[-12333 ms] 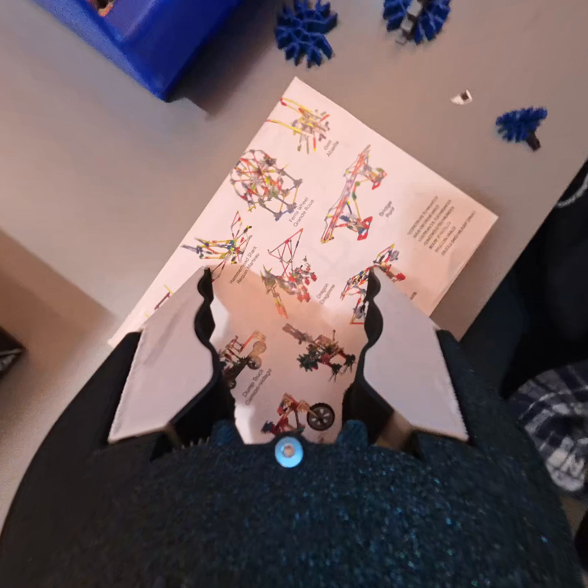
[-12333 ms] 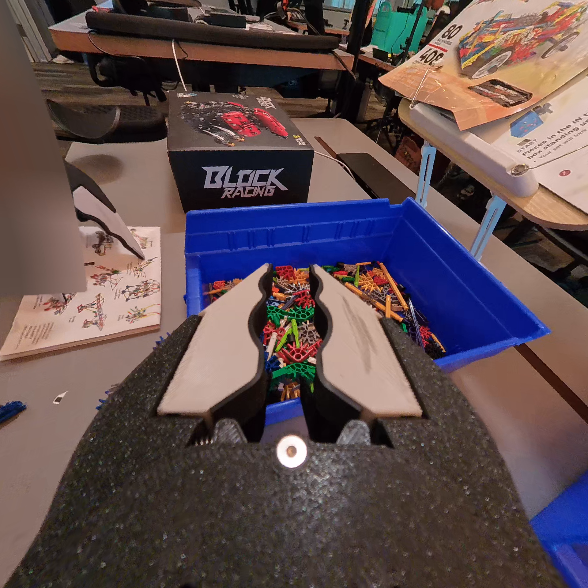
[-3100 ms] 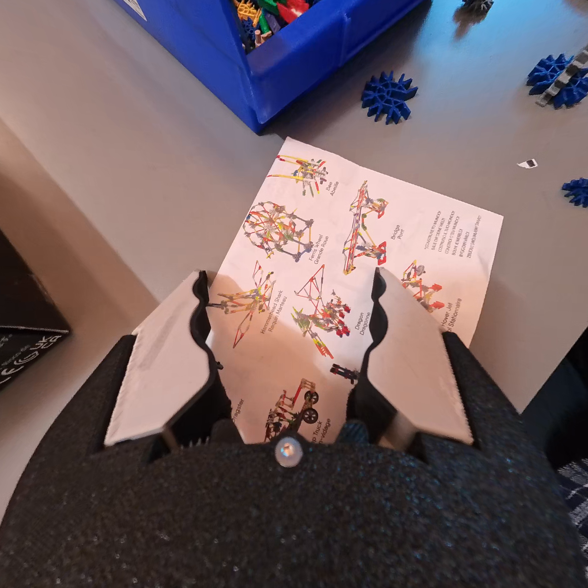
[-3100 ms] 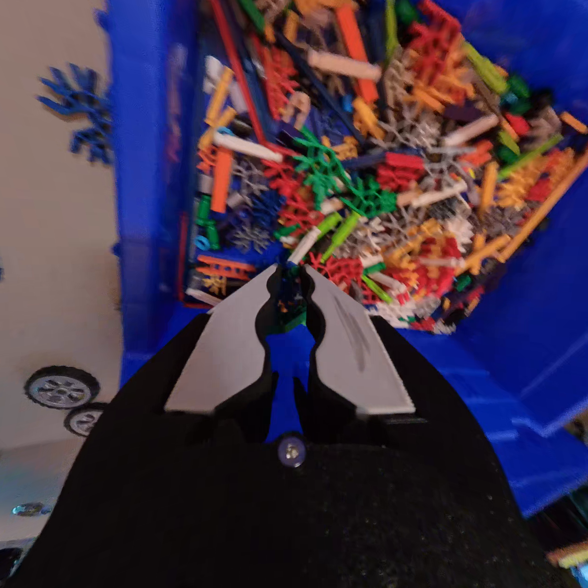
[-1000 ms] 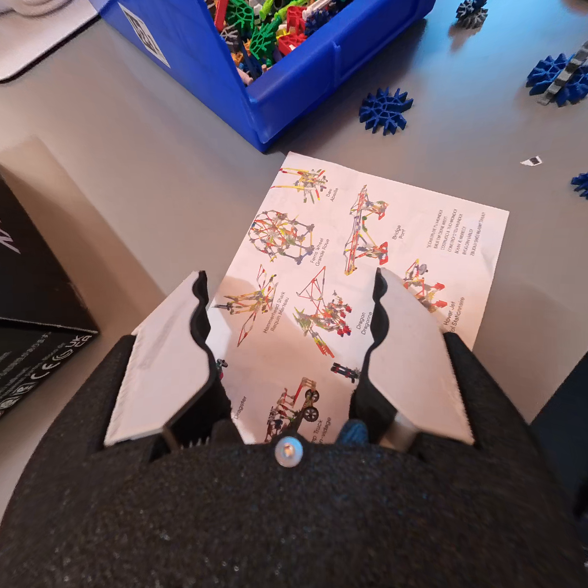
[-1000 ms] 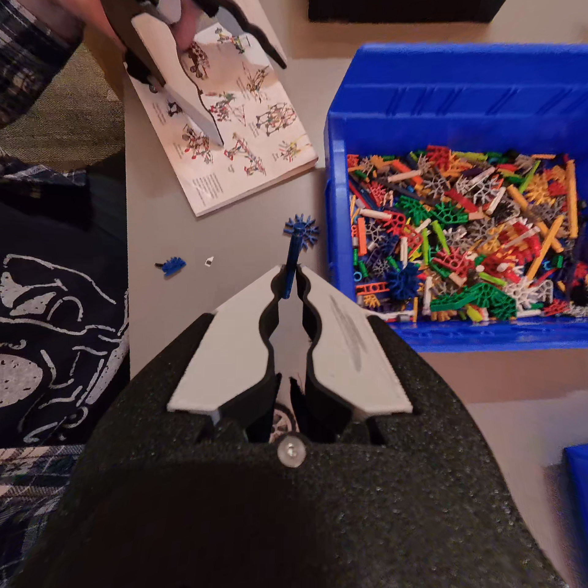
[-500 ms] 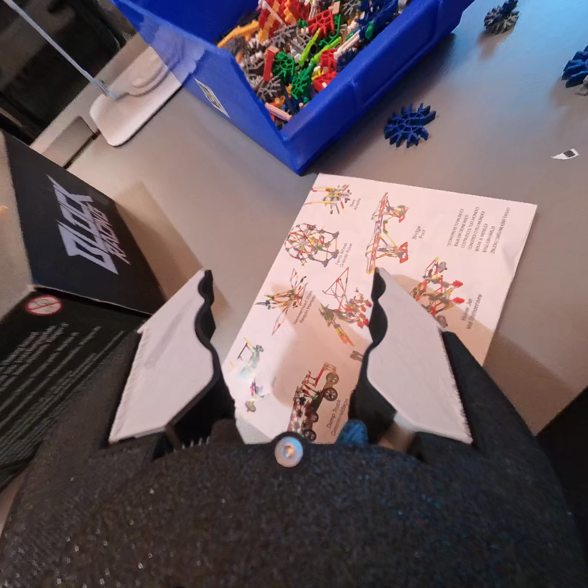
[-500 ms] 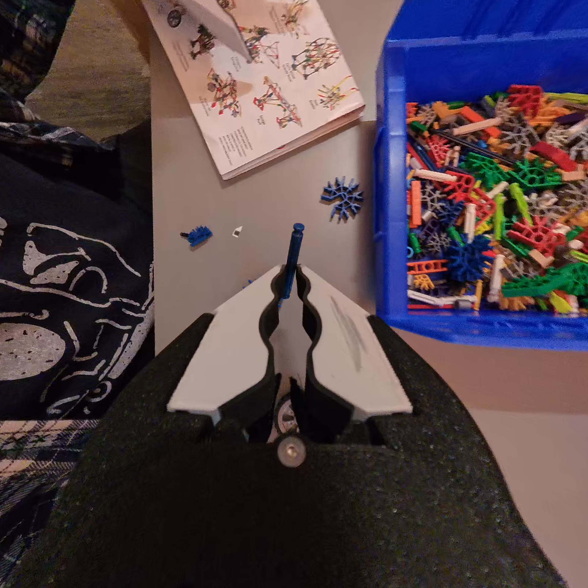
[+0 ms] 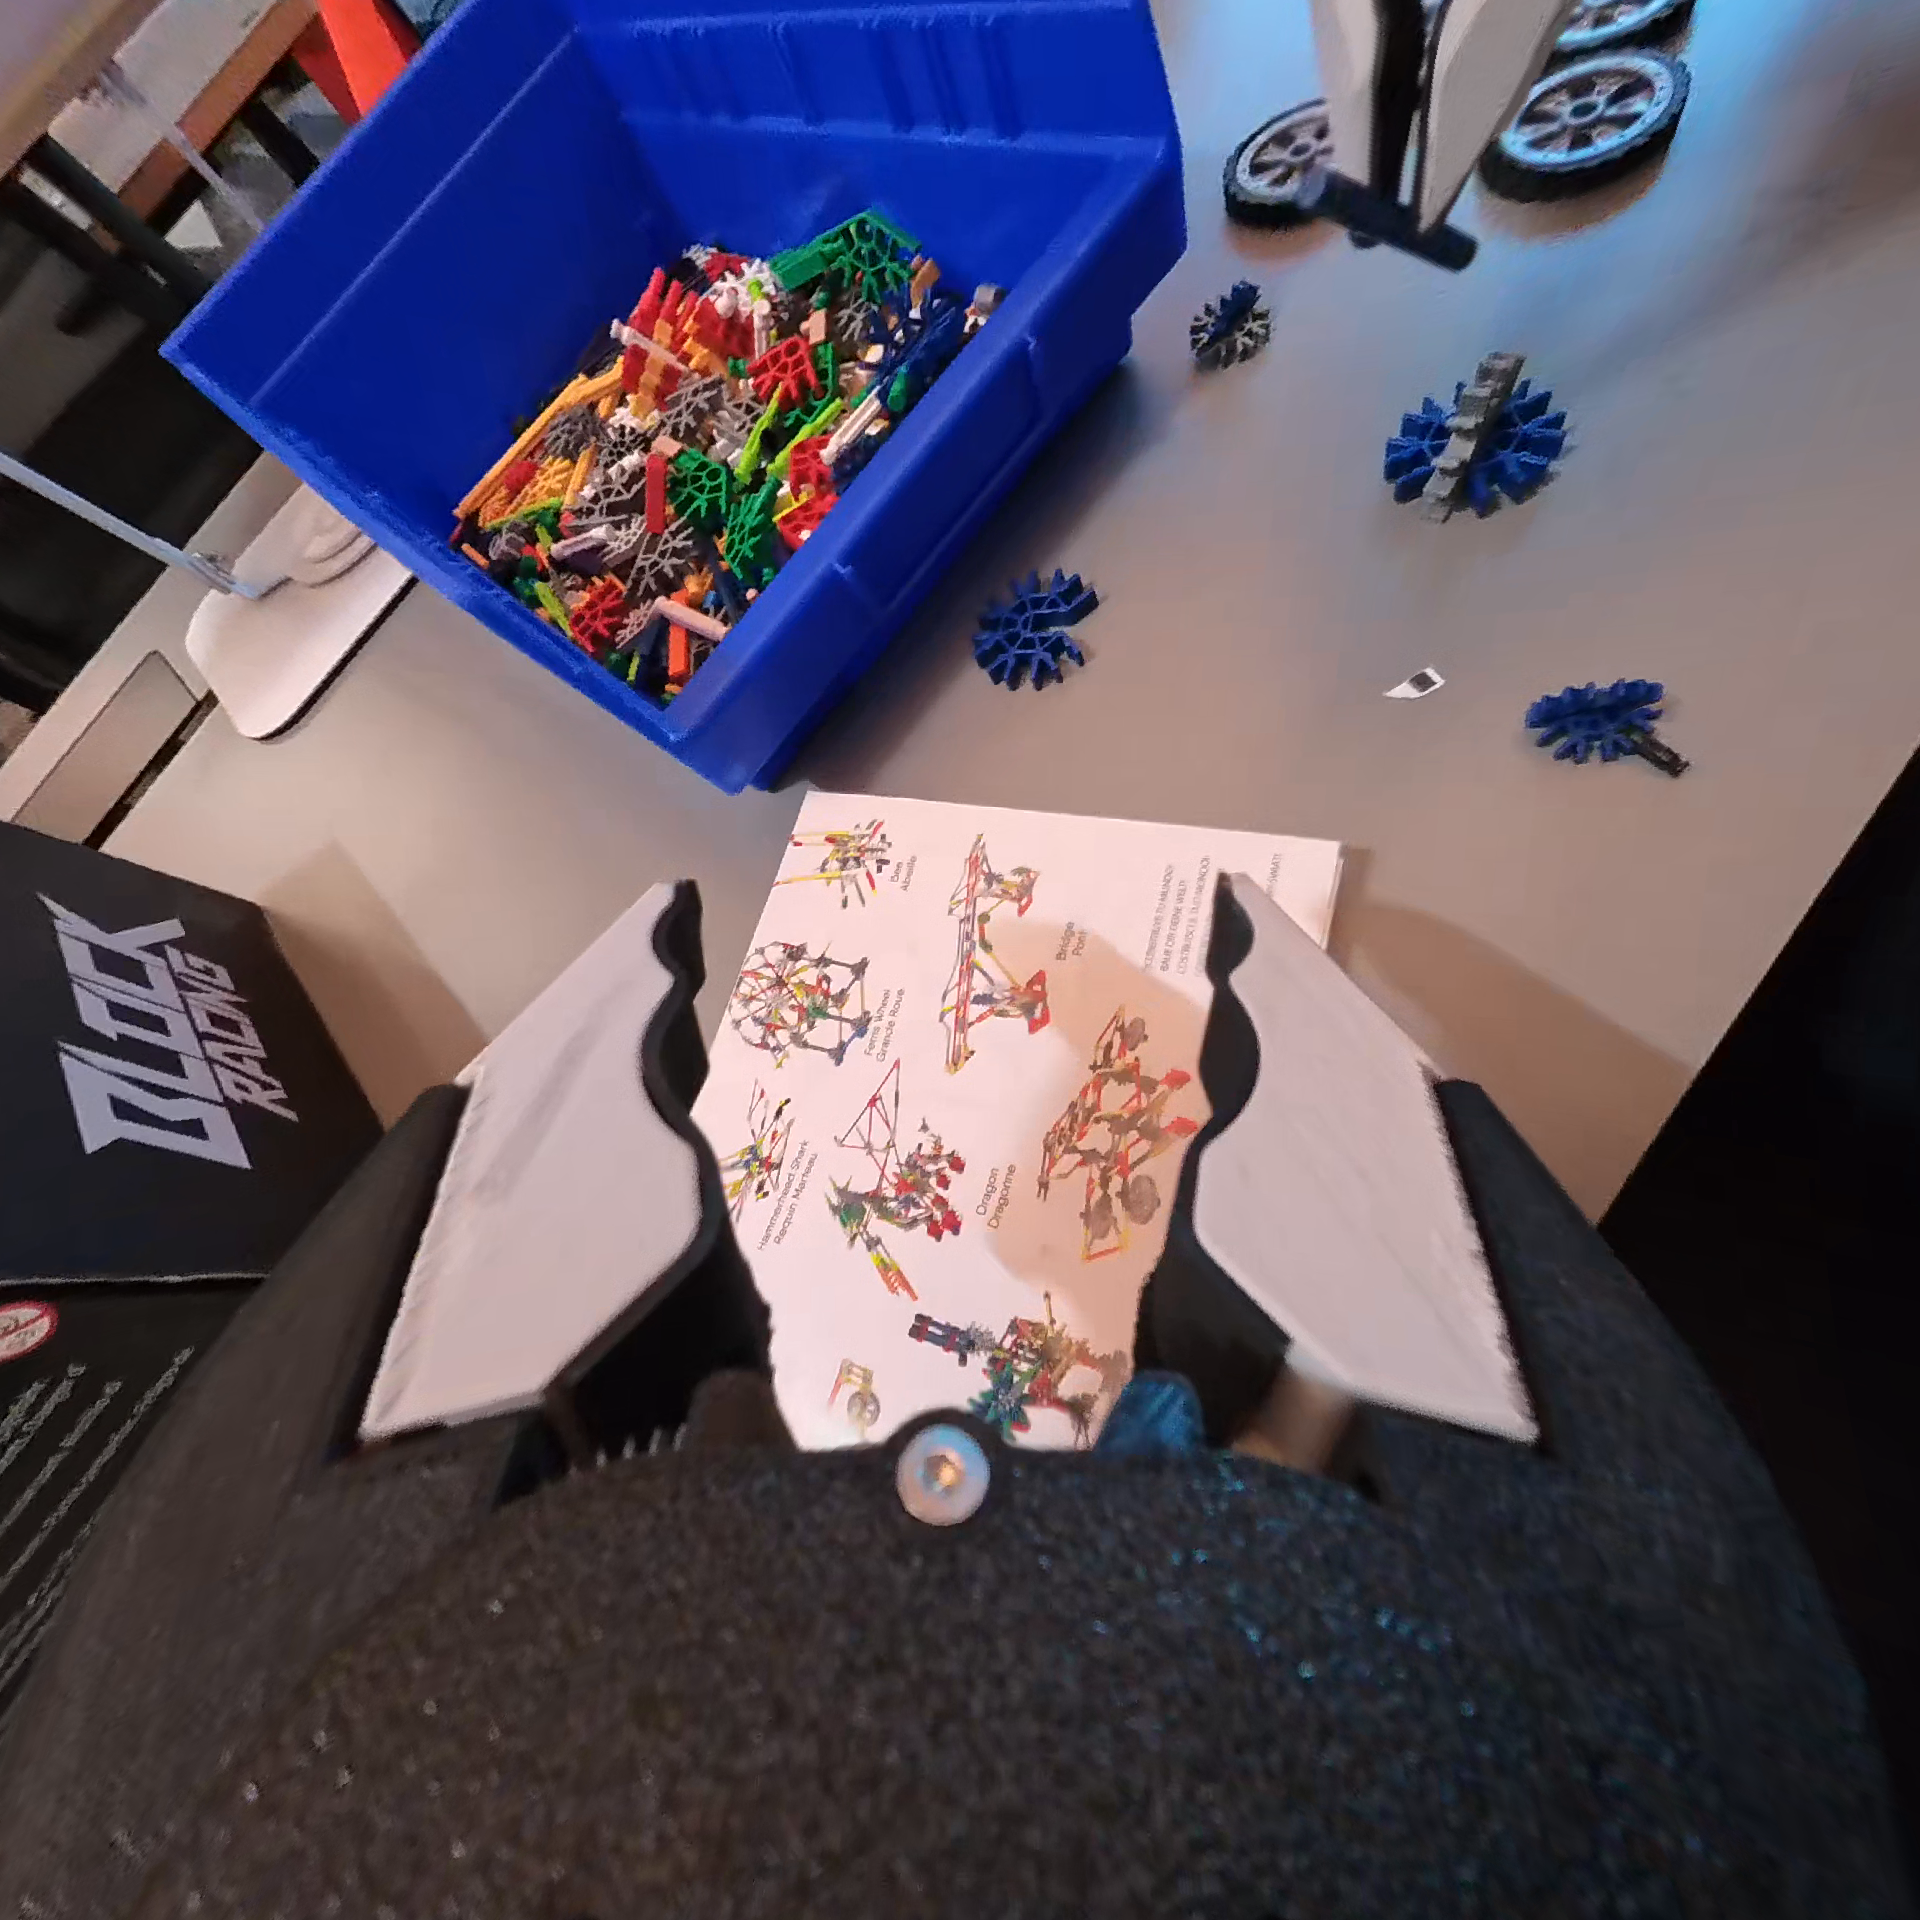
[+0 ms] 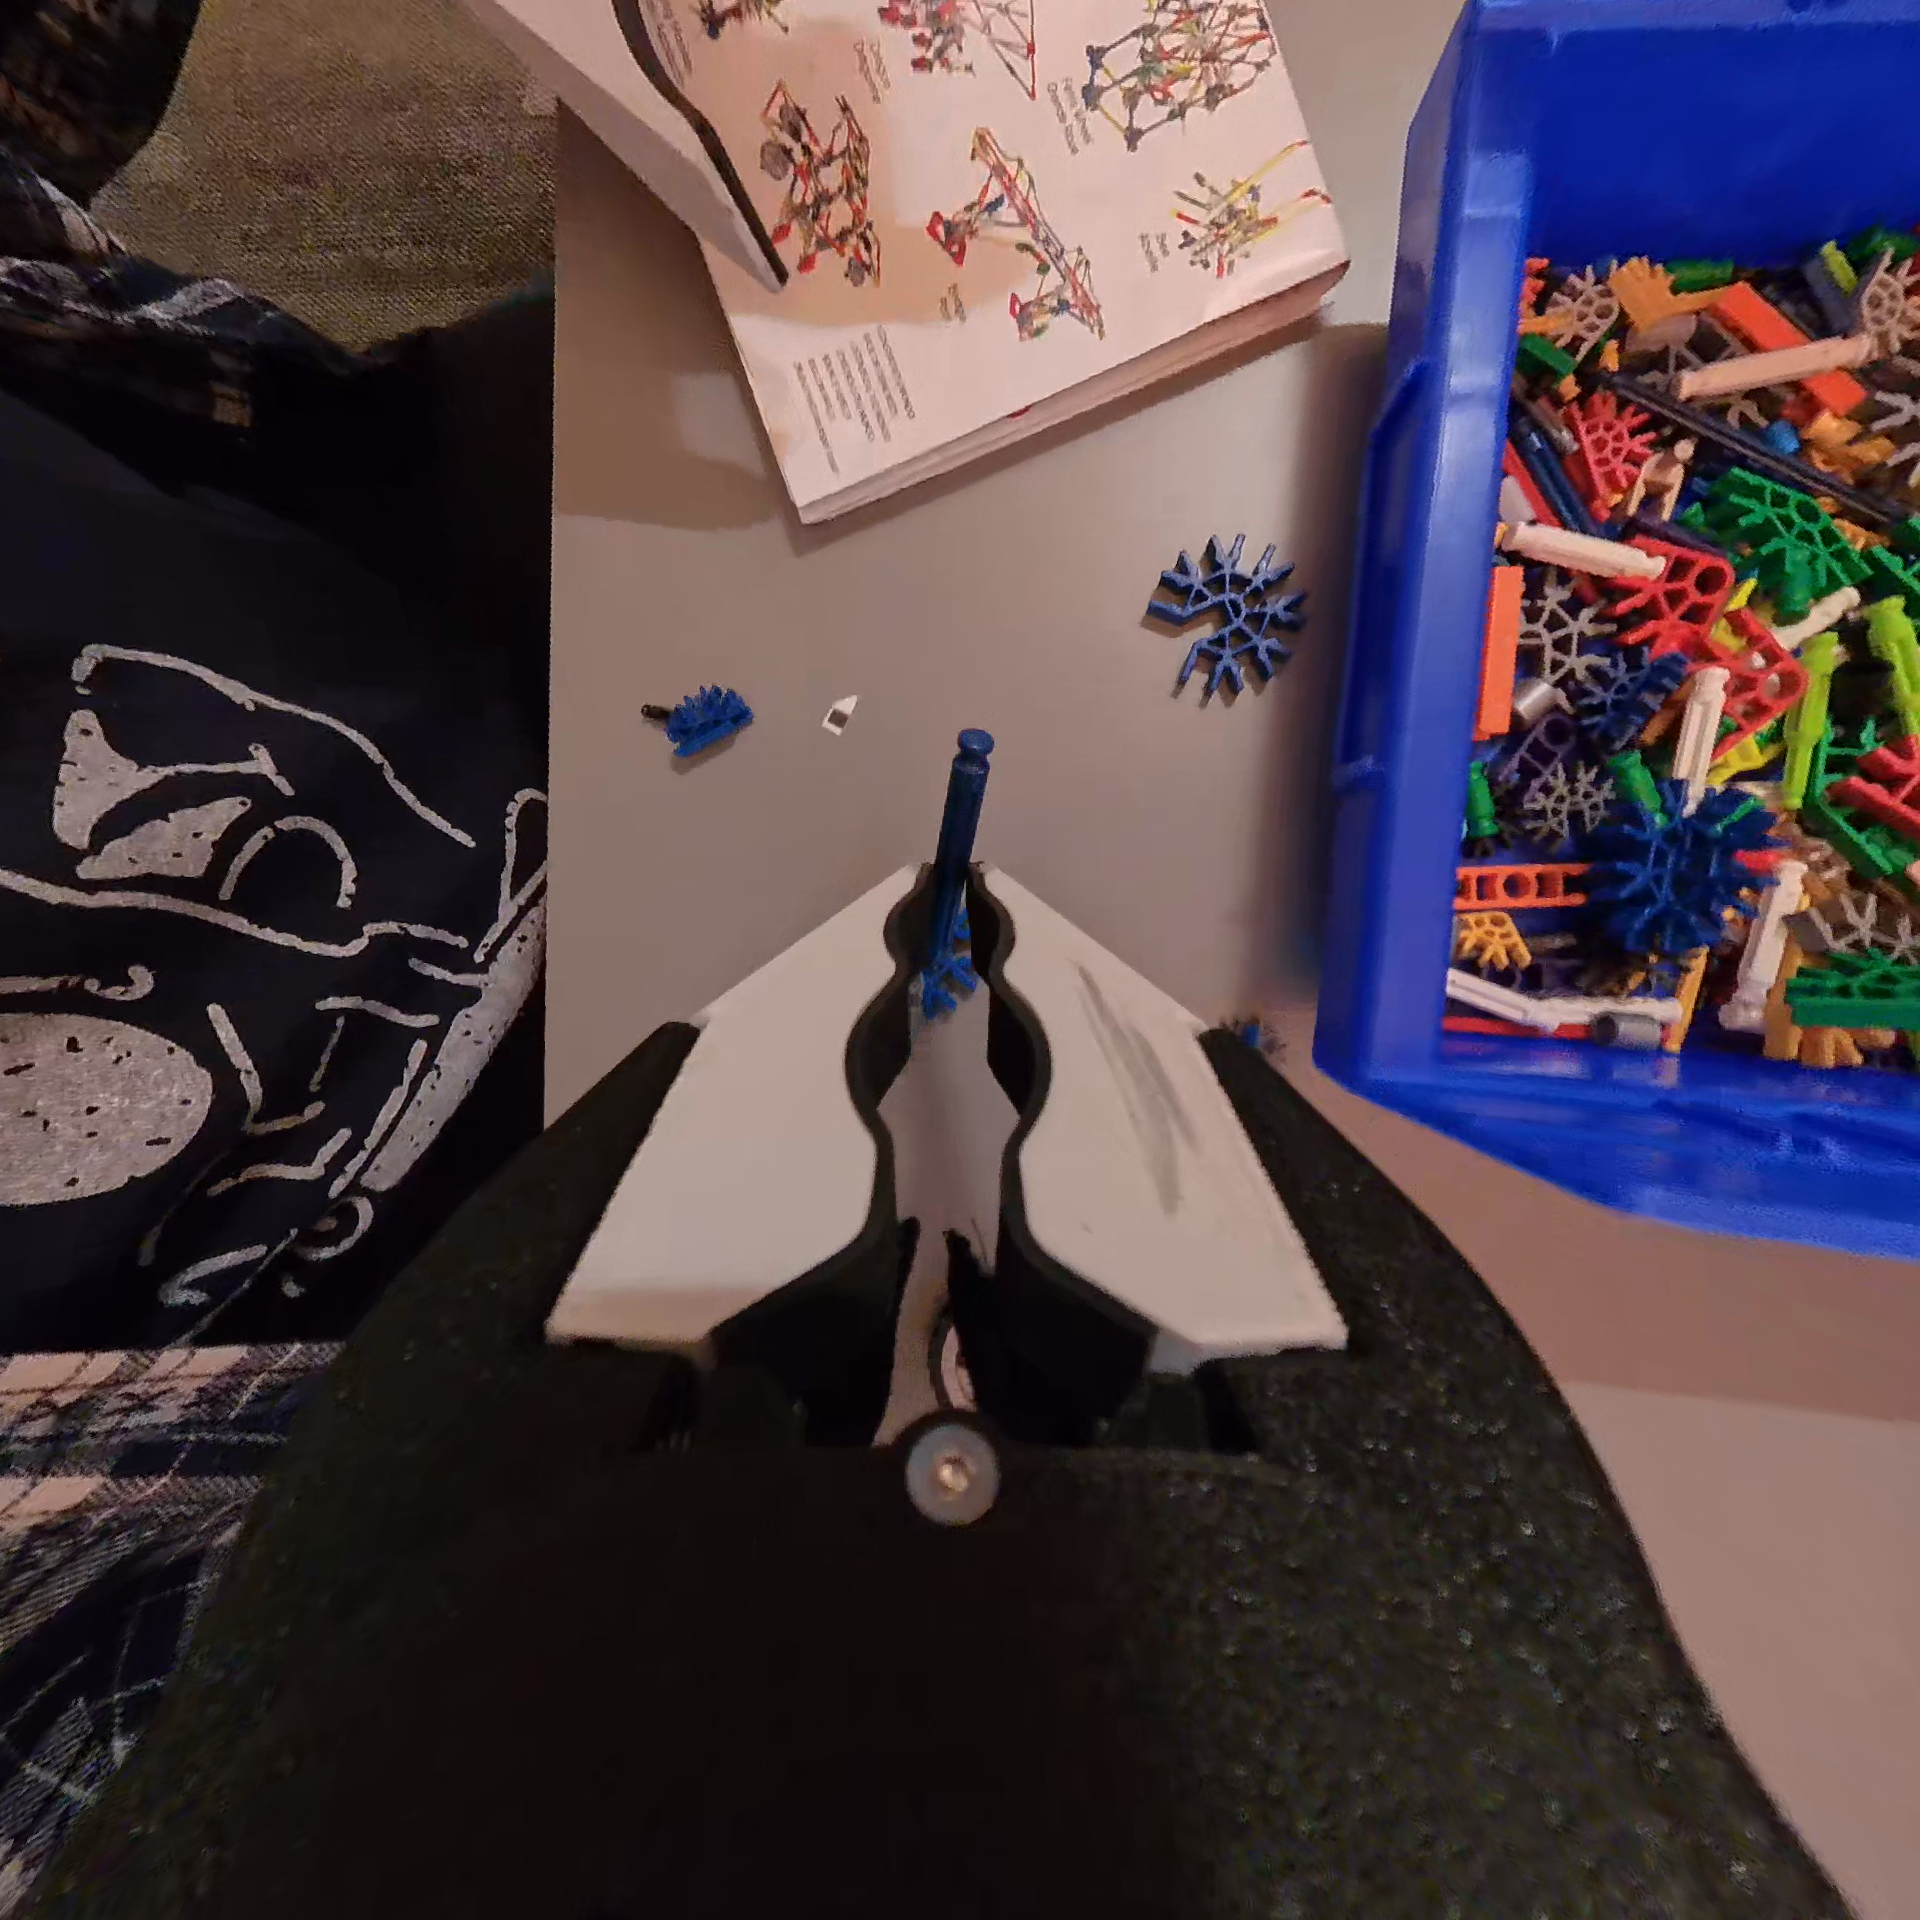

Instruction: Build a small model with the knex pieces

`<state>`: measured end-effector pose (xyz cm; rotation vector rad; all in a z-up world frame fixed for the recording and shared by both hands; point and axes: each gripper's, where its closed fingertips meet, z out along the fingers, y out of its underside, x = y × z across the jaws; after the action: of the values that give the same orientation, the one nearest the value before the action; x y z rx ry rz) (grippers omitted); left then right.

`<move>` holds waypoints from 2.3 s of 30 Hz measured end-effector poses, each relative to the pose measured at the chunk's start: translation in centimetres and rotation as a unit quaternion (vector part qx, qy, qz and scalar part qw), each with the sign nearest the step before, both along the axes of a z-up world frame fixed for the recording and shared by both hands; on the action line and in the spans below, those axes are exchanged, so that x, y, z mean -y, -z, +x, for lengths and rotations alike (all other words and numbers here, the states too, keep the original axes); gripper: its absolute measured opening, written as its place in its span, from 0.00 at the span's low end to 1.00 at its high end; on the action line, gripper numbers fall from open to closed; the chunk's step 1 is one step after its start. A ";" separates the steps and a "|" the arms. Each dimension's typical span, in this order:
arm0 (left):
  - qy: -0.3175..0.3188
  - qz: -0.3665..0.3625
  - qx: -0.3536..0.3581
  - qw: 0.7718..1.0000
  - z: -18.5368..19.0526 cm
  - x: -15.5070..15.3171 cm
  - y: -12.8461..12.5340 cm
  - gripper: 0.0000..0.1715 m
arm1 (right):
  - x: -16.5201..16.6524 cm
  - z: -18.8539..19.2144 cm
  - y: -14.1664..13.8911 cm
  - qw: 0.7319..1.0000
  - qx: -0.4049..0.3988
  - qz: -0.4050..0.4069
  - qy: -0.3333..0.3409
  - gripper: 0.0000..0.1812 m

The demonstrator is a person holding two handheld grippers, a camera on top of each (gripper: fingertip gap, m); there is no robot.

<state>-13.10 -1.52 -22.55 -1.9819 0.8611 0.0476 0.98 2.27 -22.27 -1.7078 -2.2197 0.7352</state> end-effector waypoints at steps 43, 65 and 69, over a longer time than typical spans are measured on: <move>-0.031 -0.048 0.018 0.998 -2.9 0.4 4.0 0.56 | -0.2 2.8 3.2 0.999 0.048 -0.006 0.014 0.03; -0.030 -0.049 0.019 0.998 -2.9 0.5 4.1 0.56 | -0.8 3.7 3.9 0.998 0.058 0.003 0.028 0.03; -0.031 -0.048 0.013 0.998 -2.8 0.4 4.0 0.56 | -0.7 4.5 3.6 0.997 0.060 0.004 0.038 0.03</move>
<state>-15.94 -1.94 -26.53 -2.0952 0.7971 0.0163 5.51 3.02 -25.90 -1.8659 -2.2175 0.6202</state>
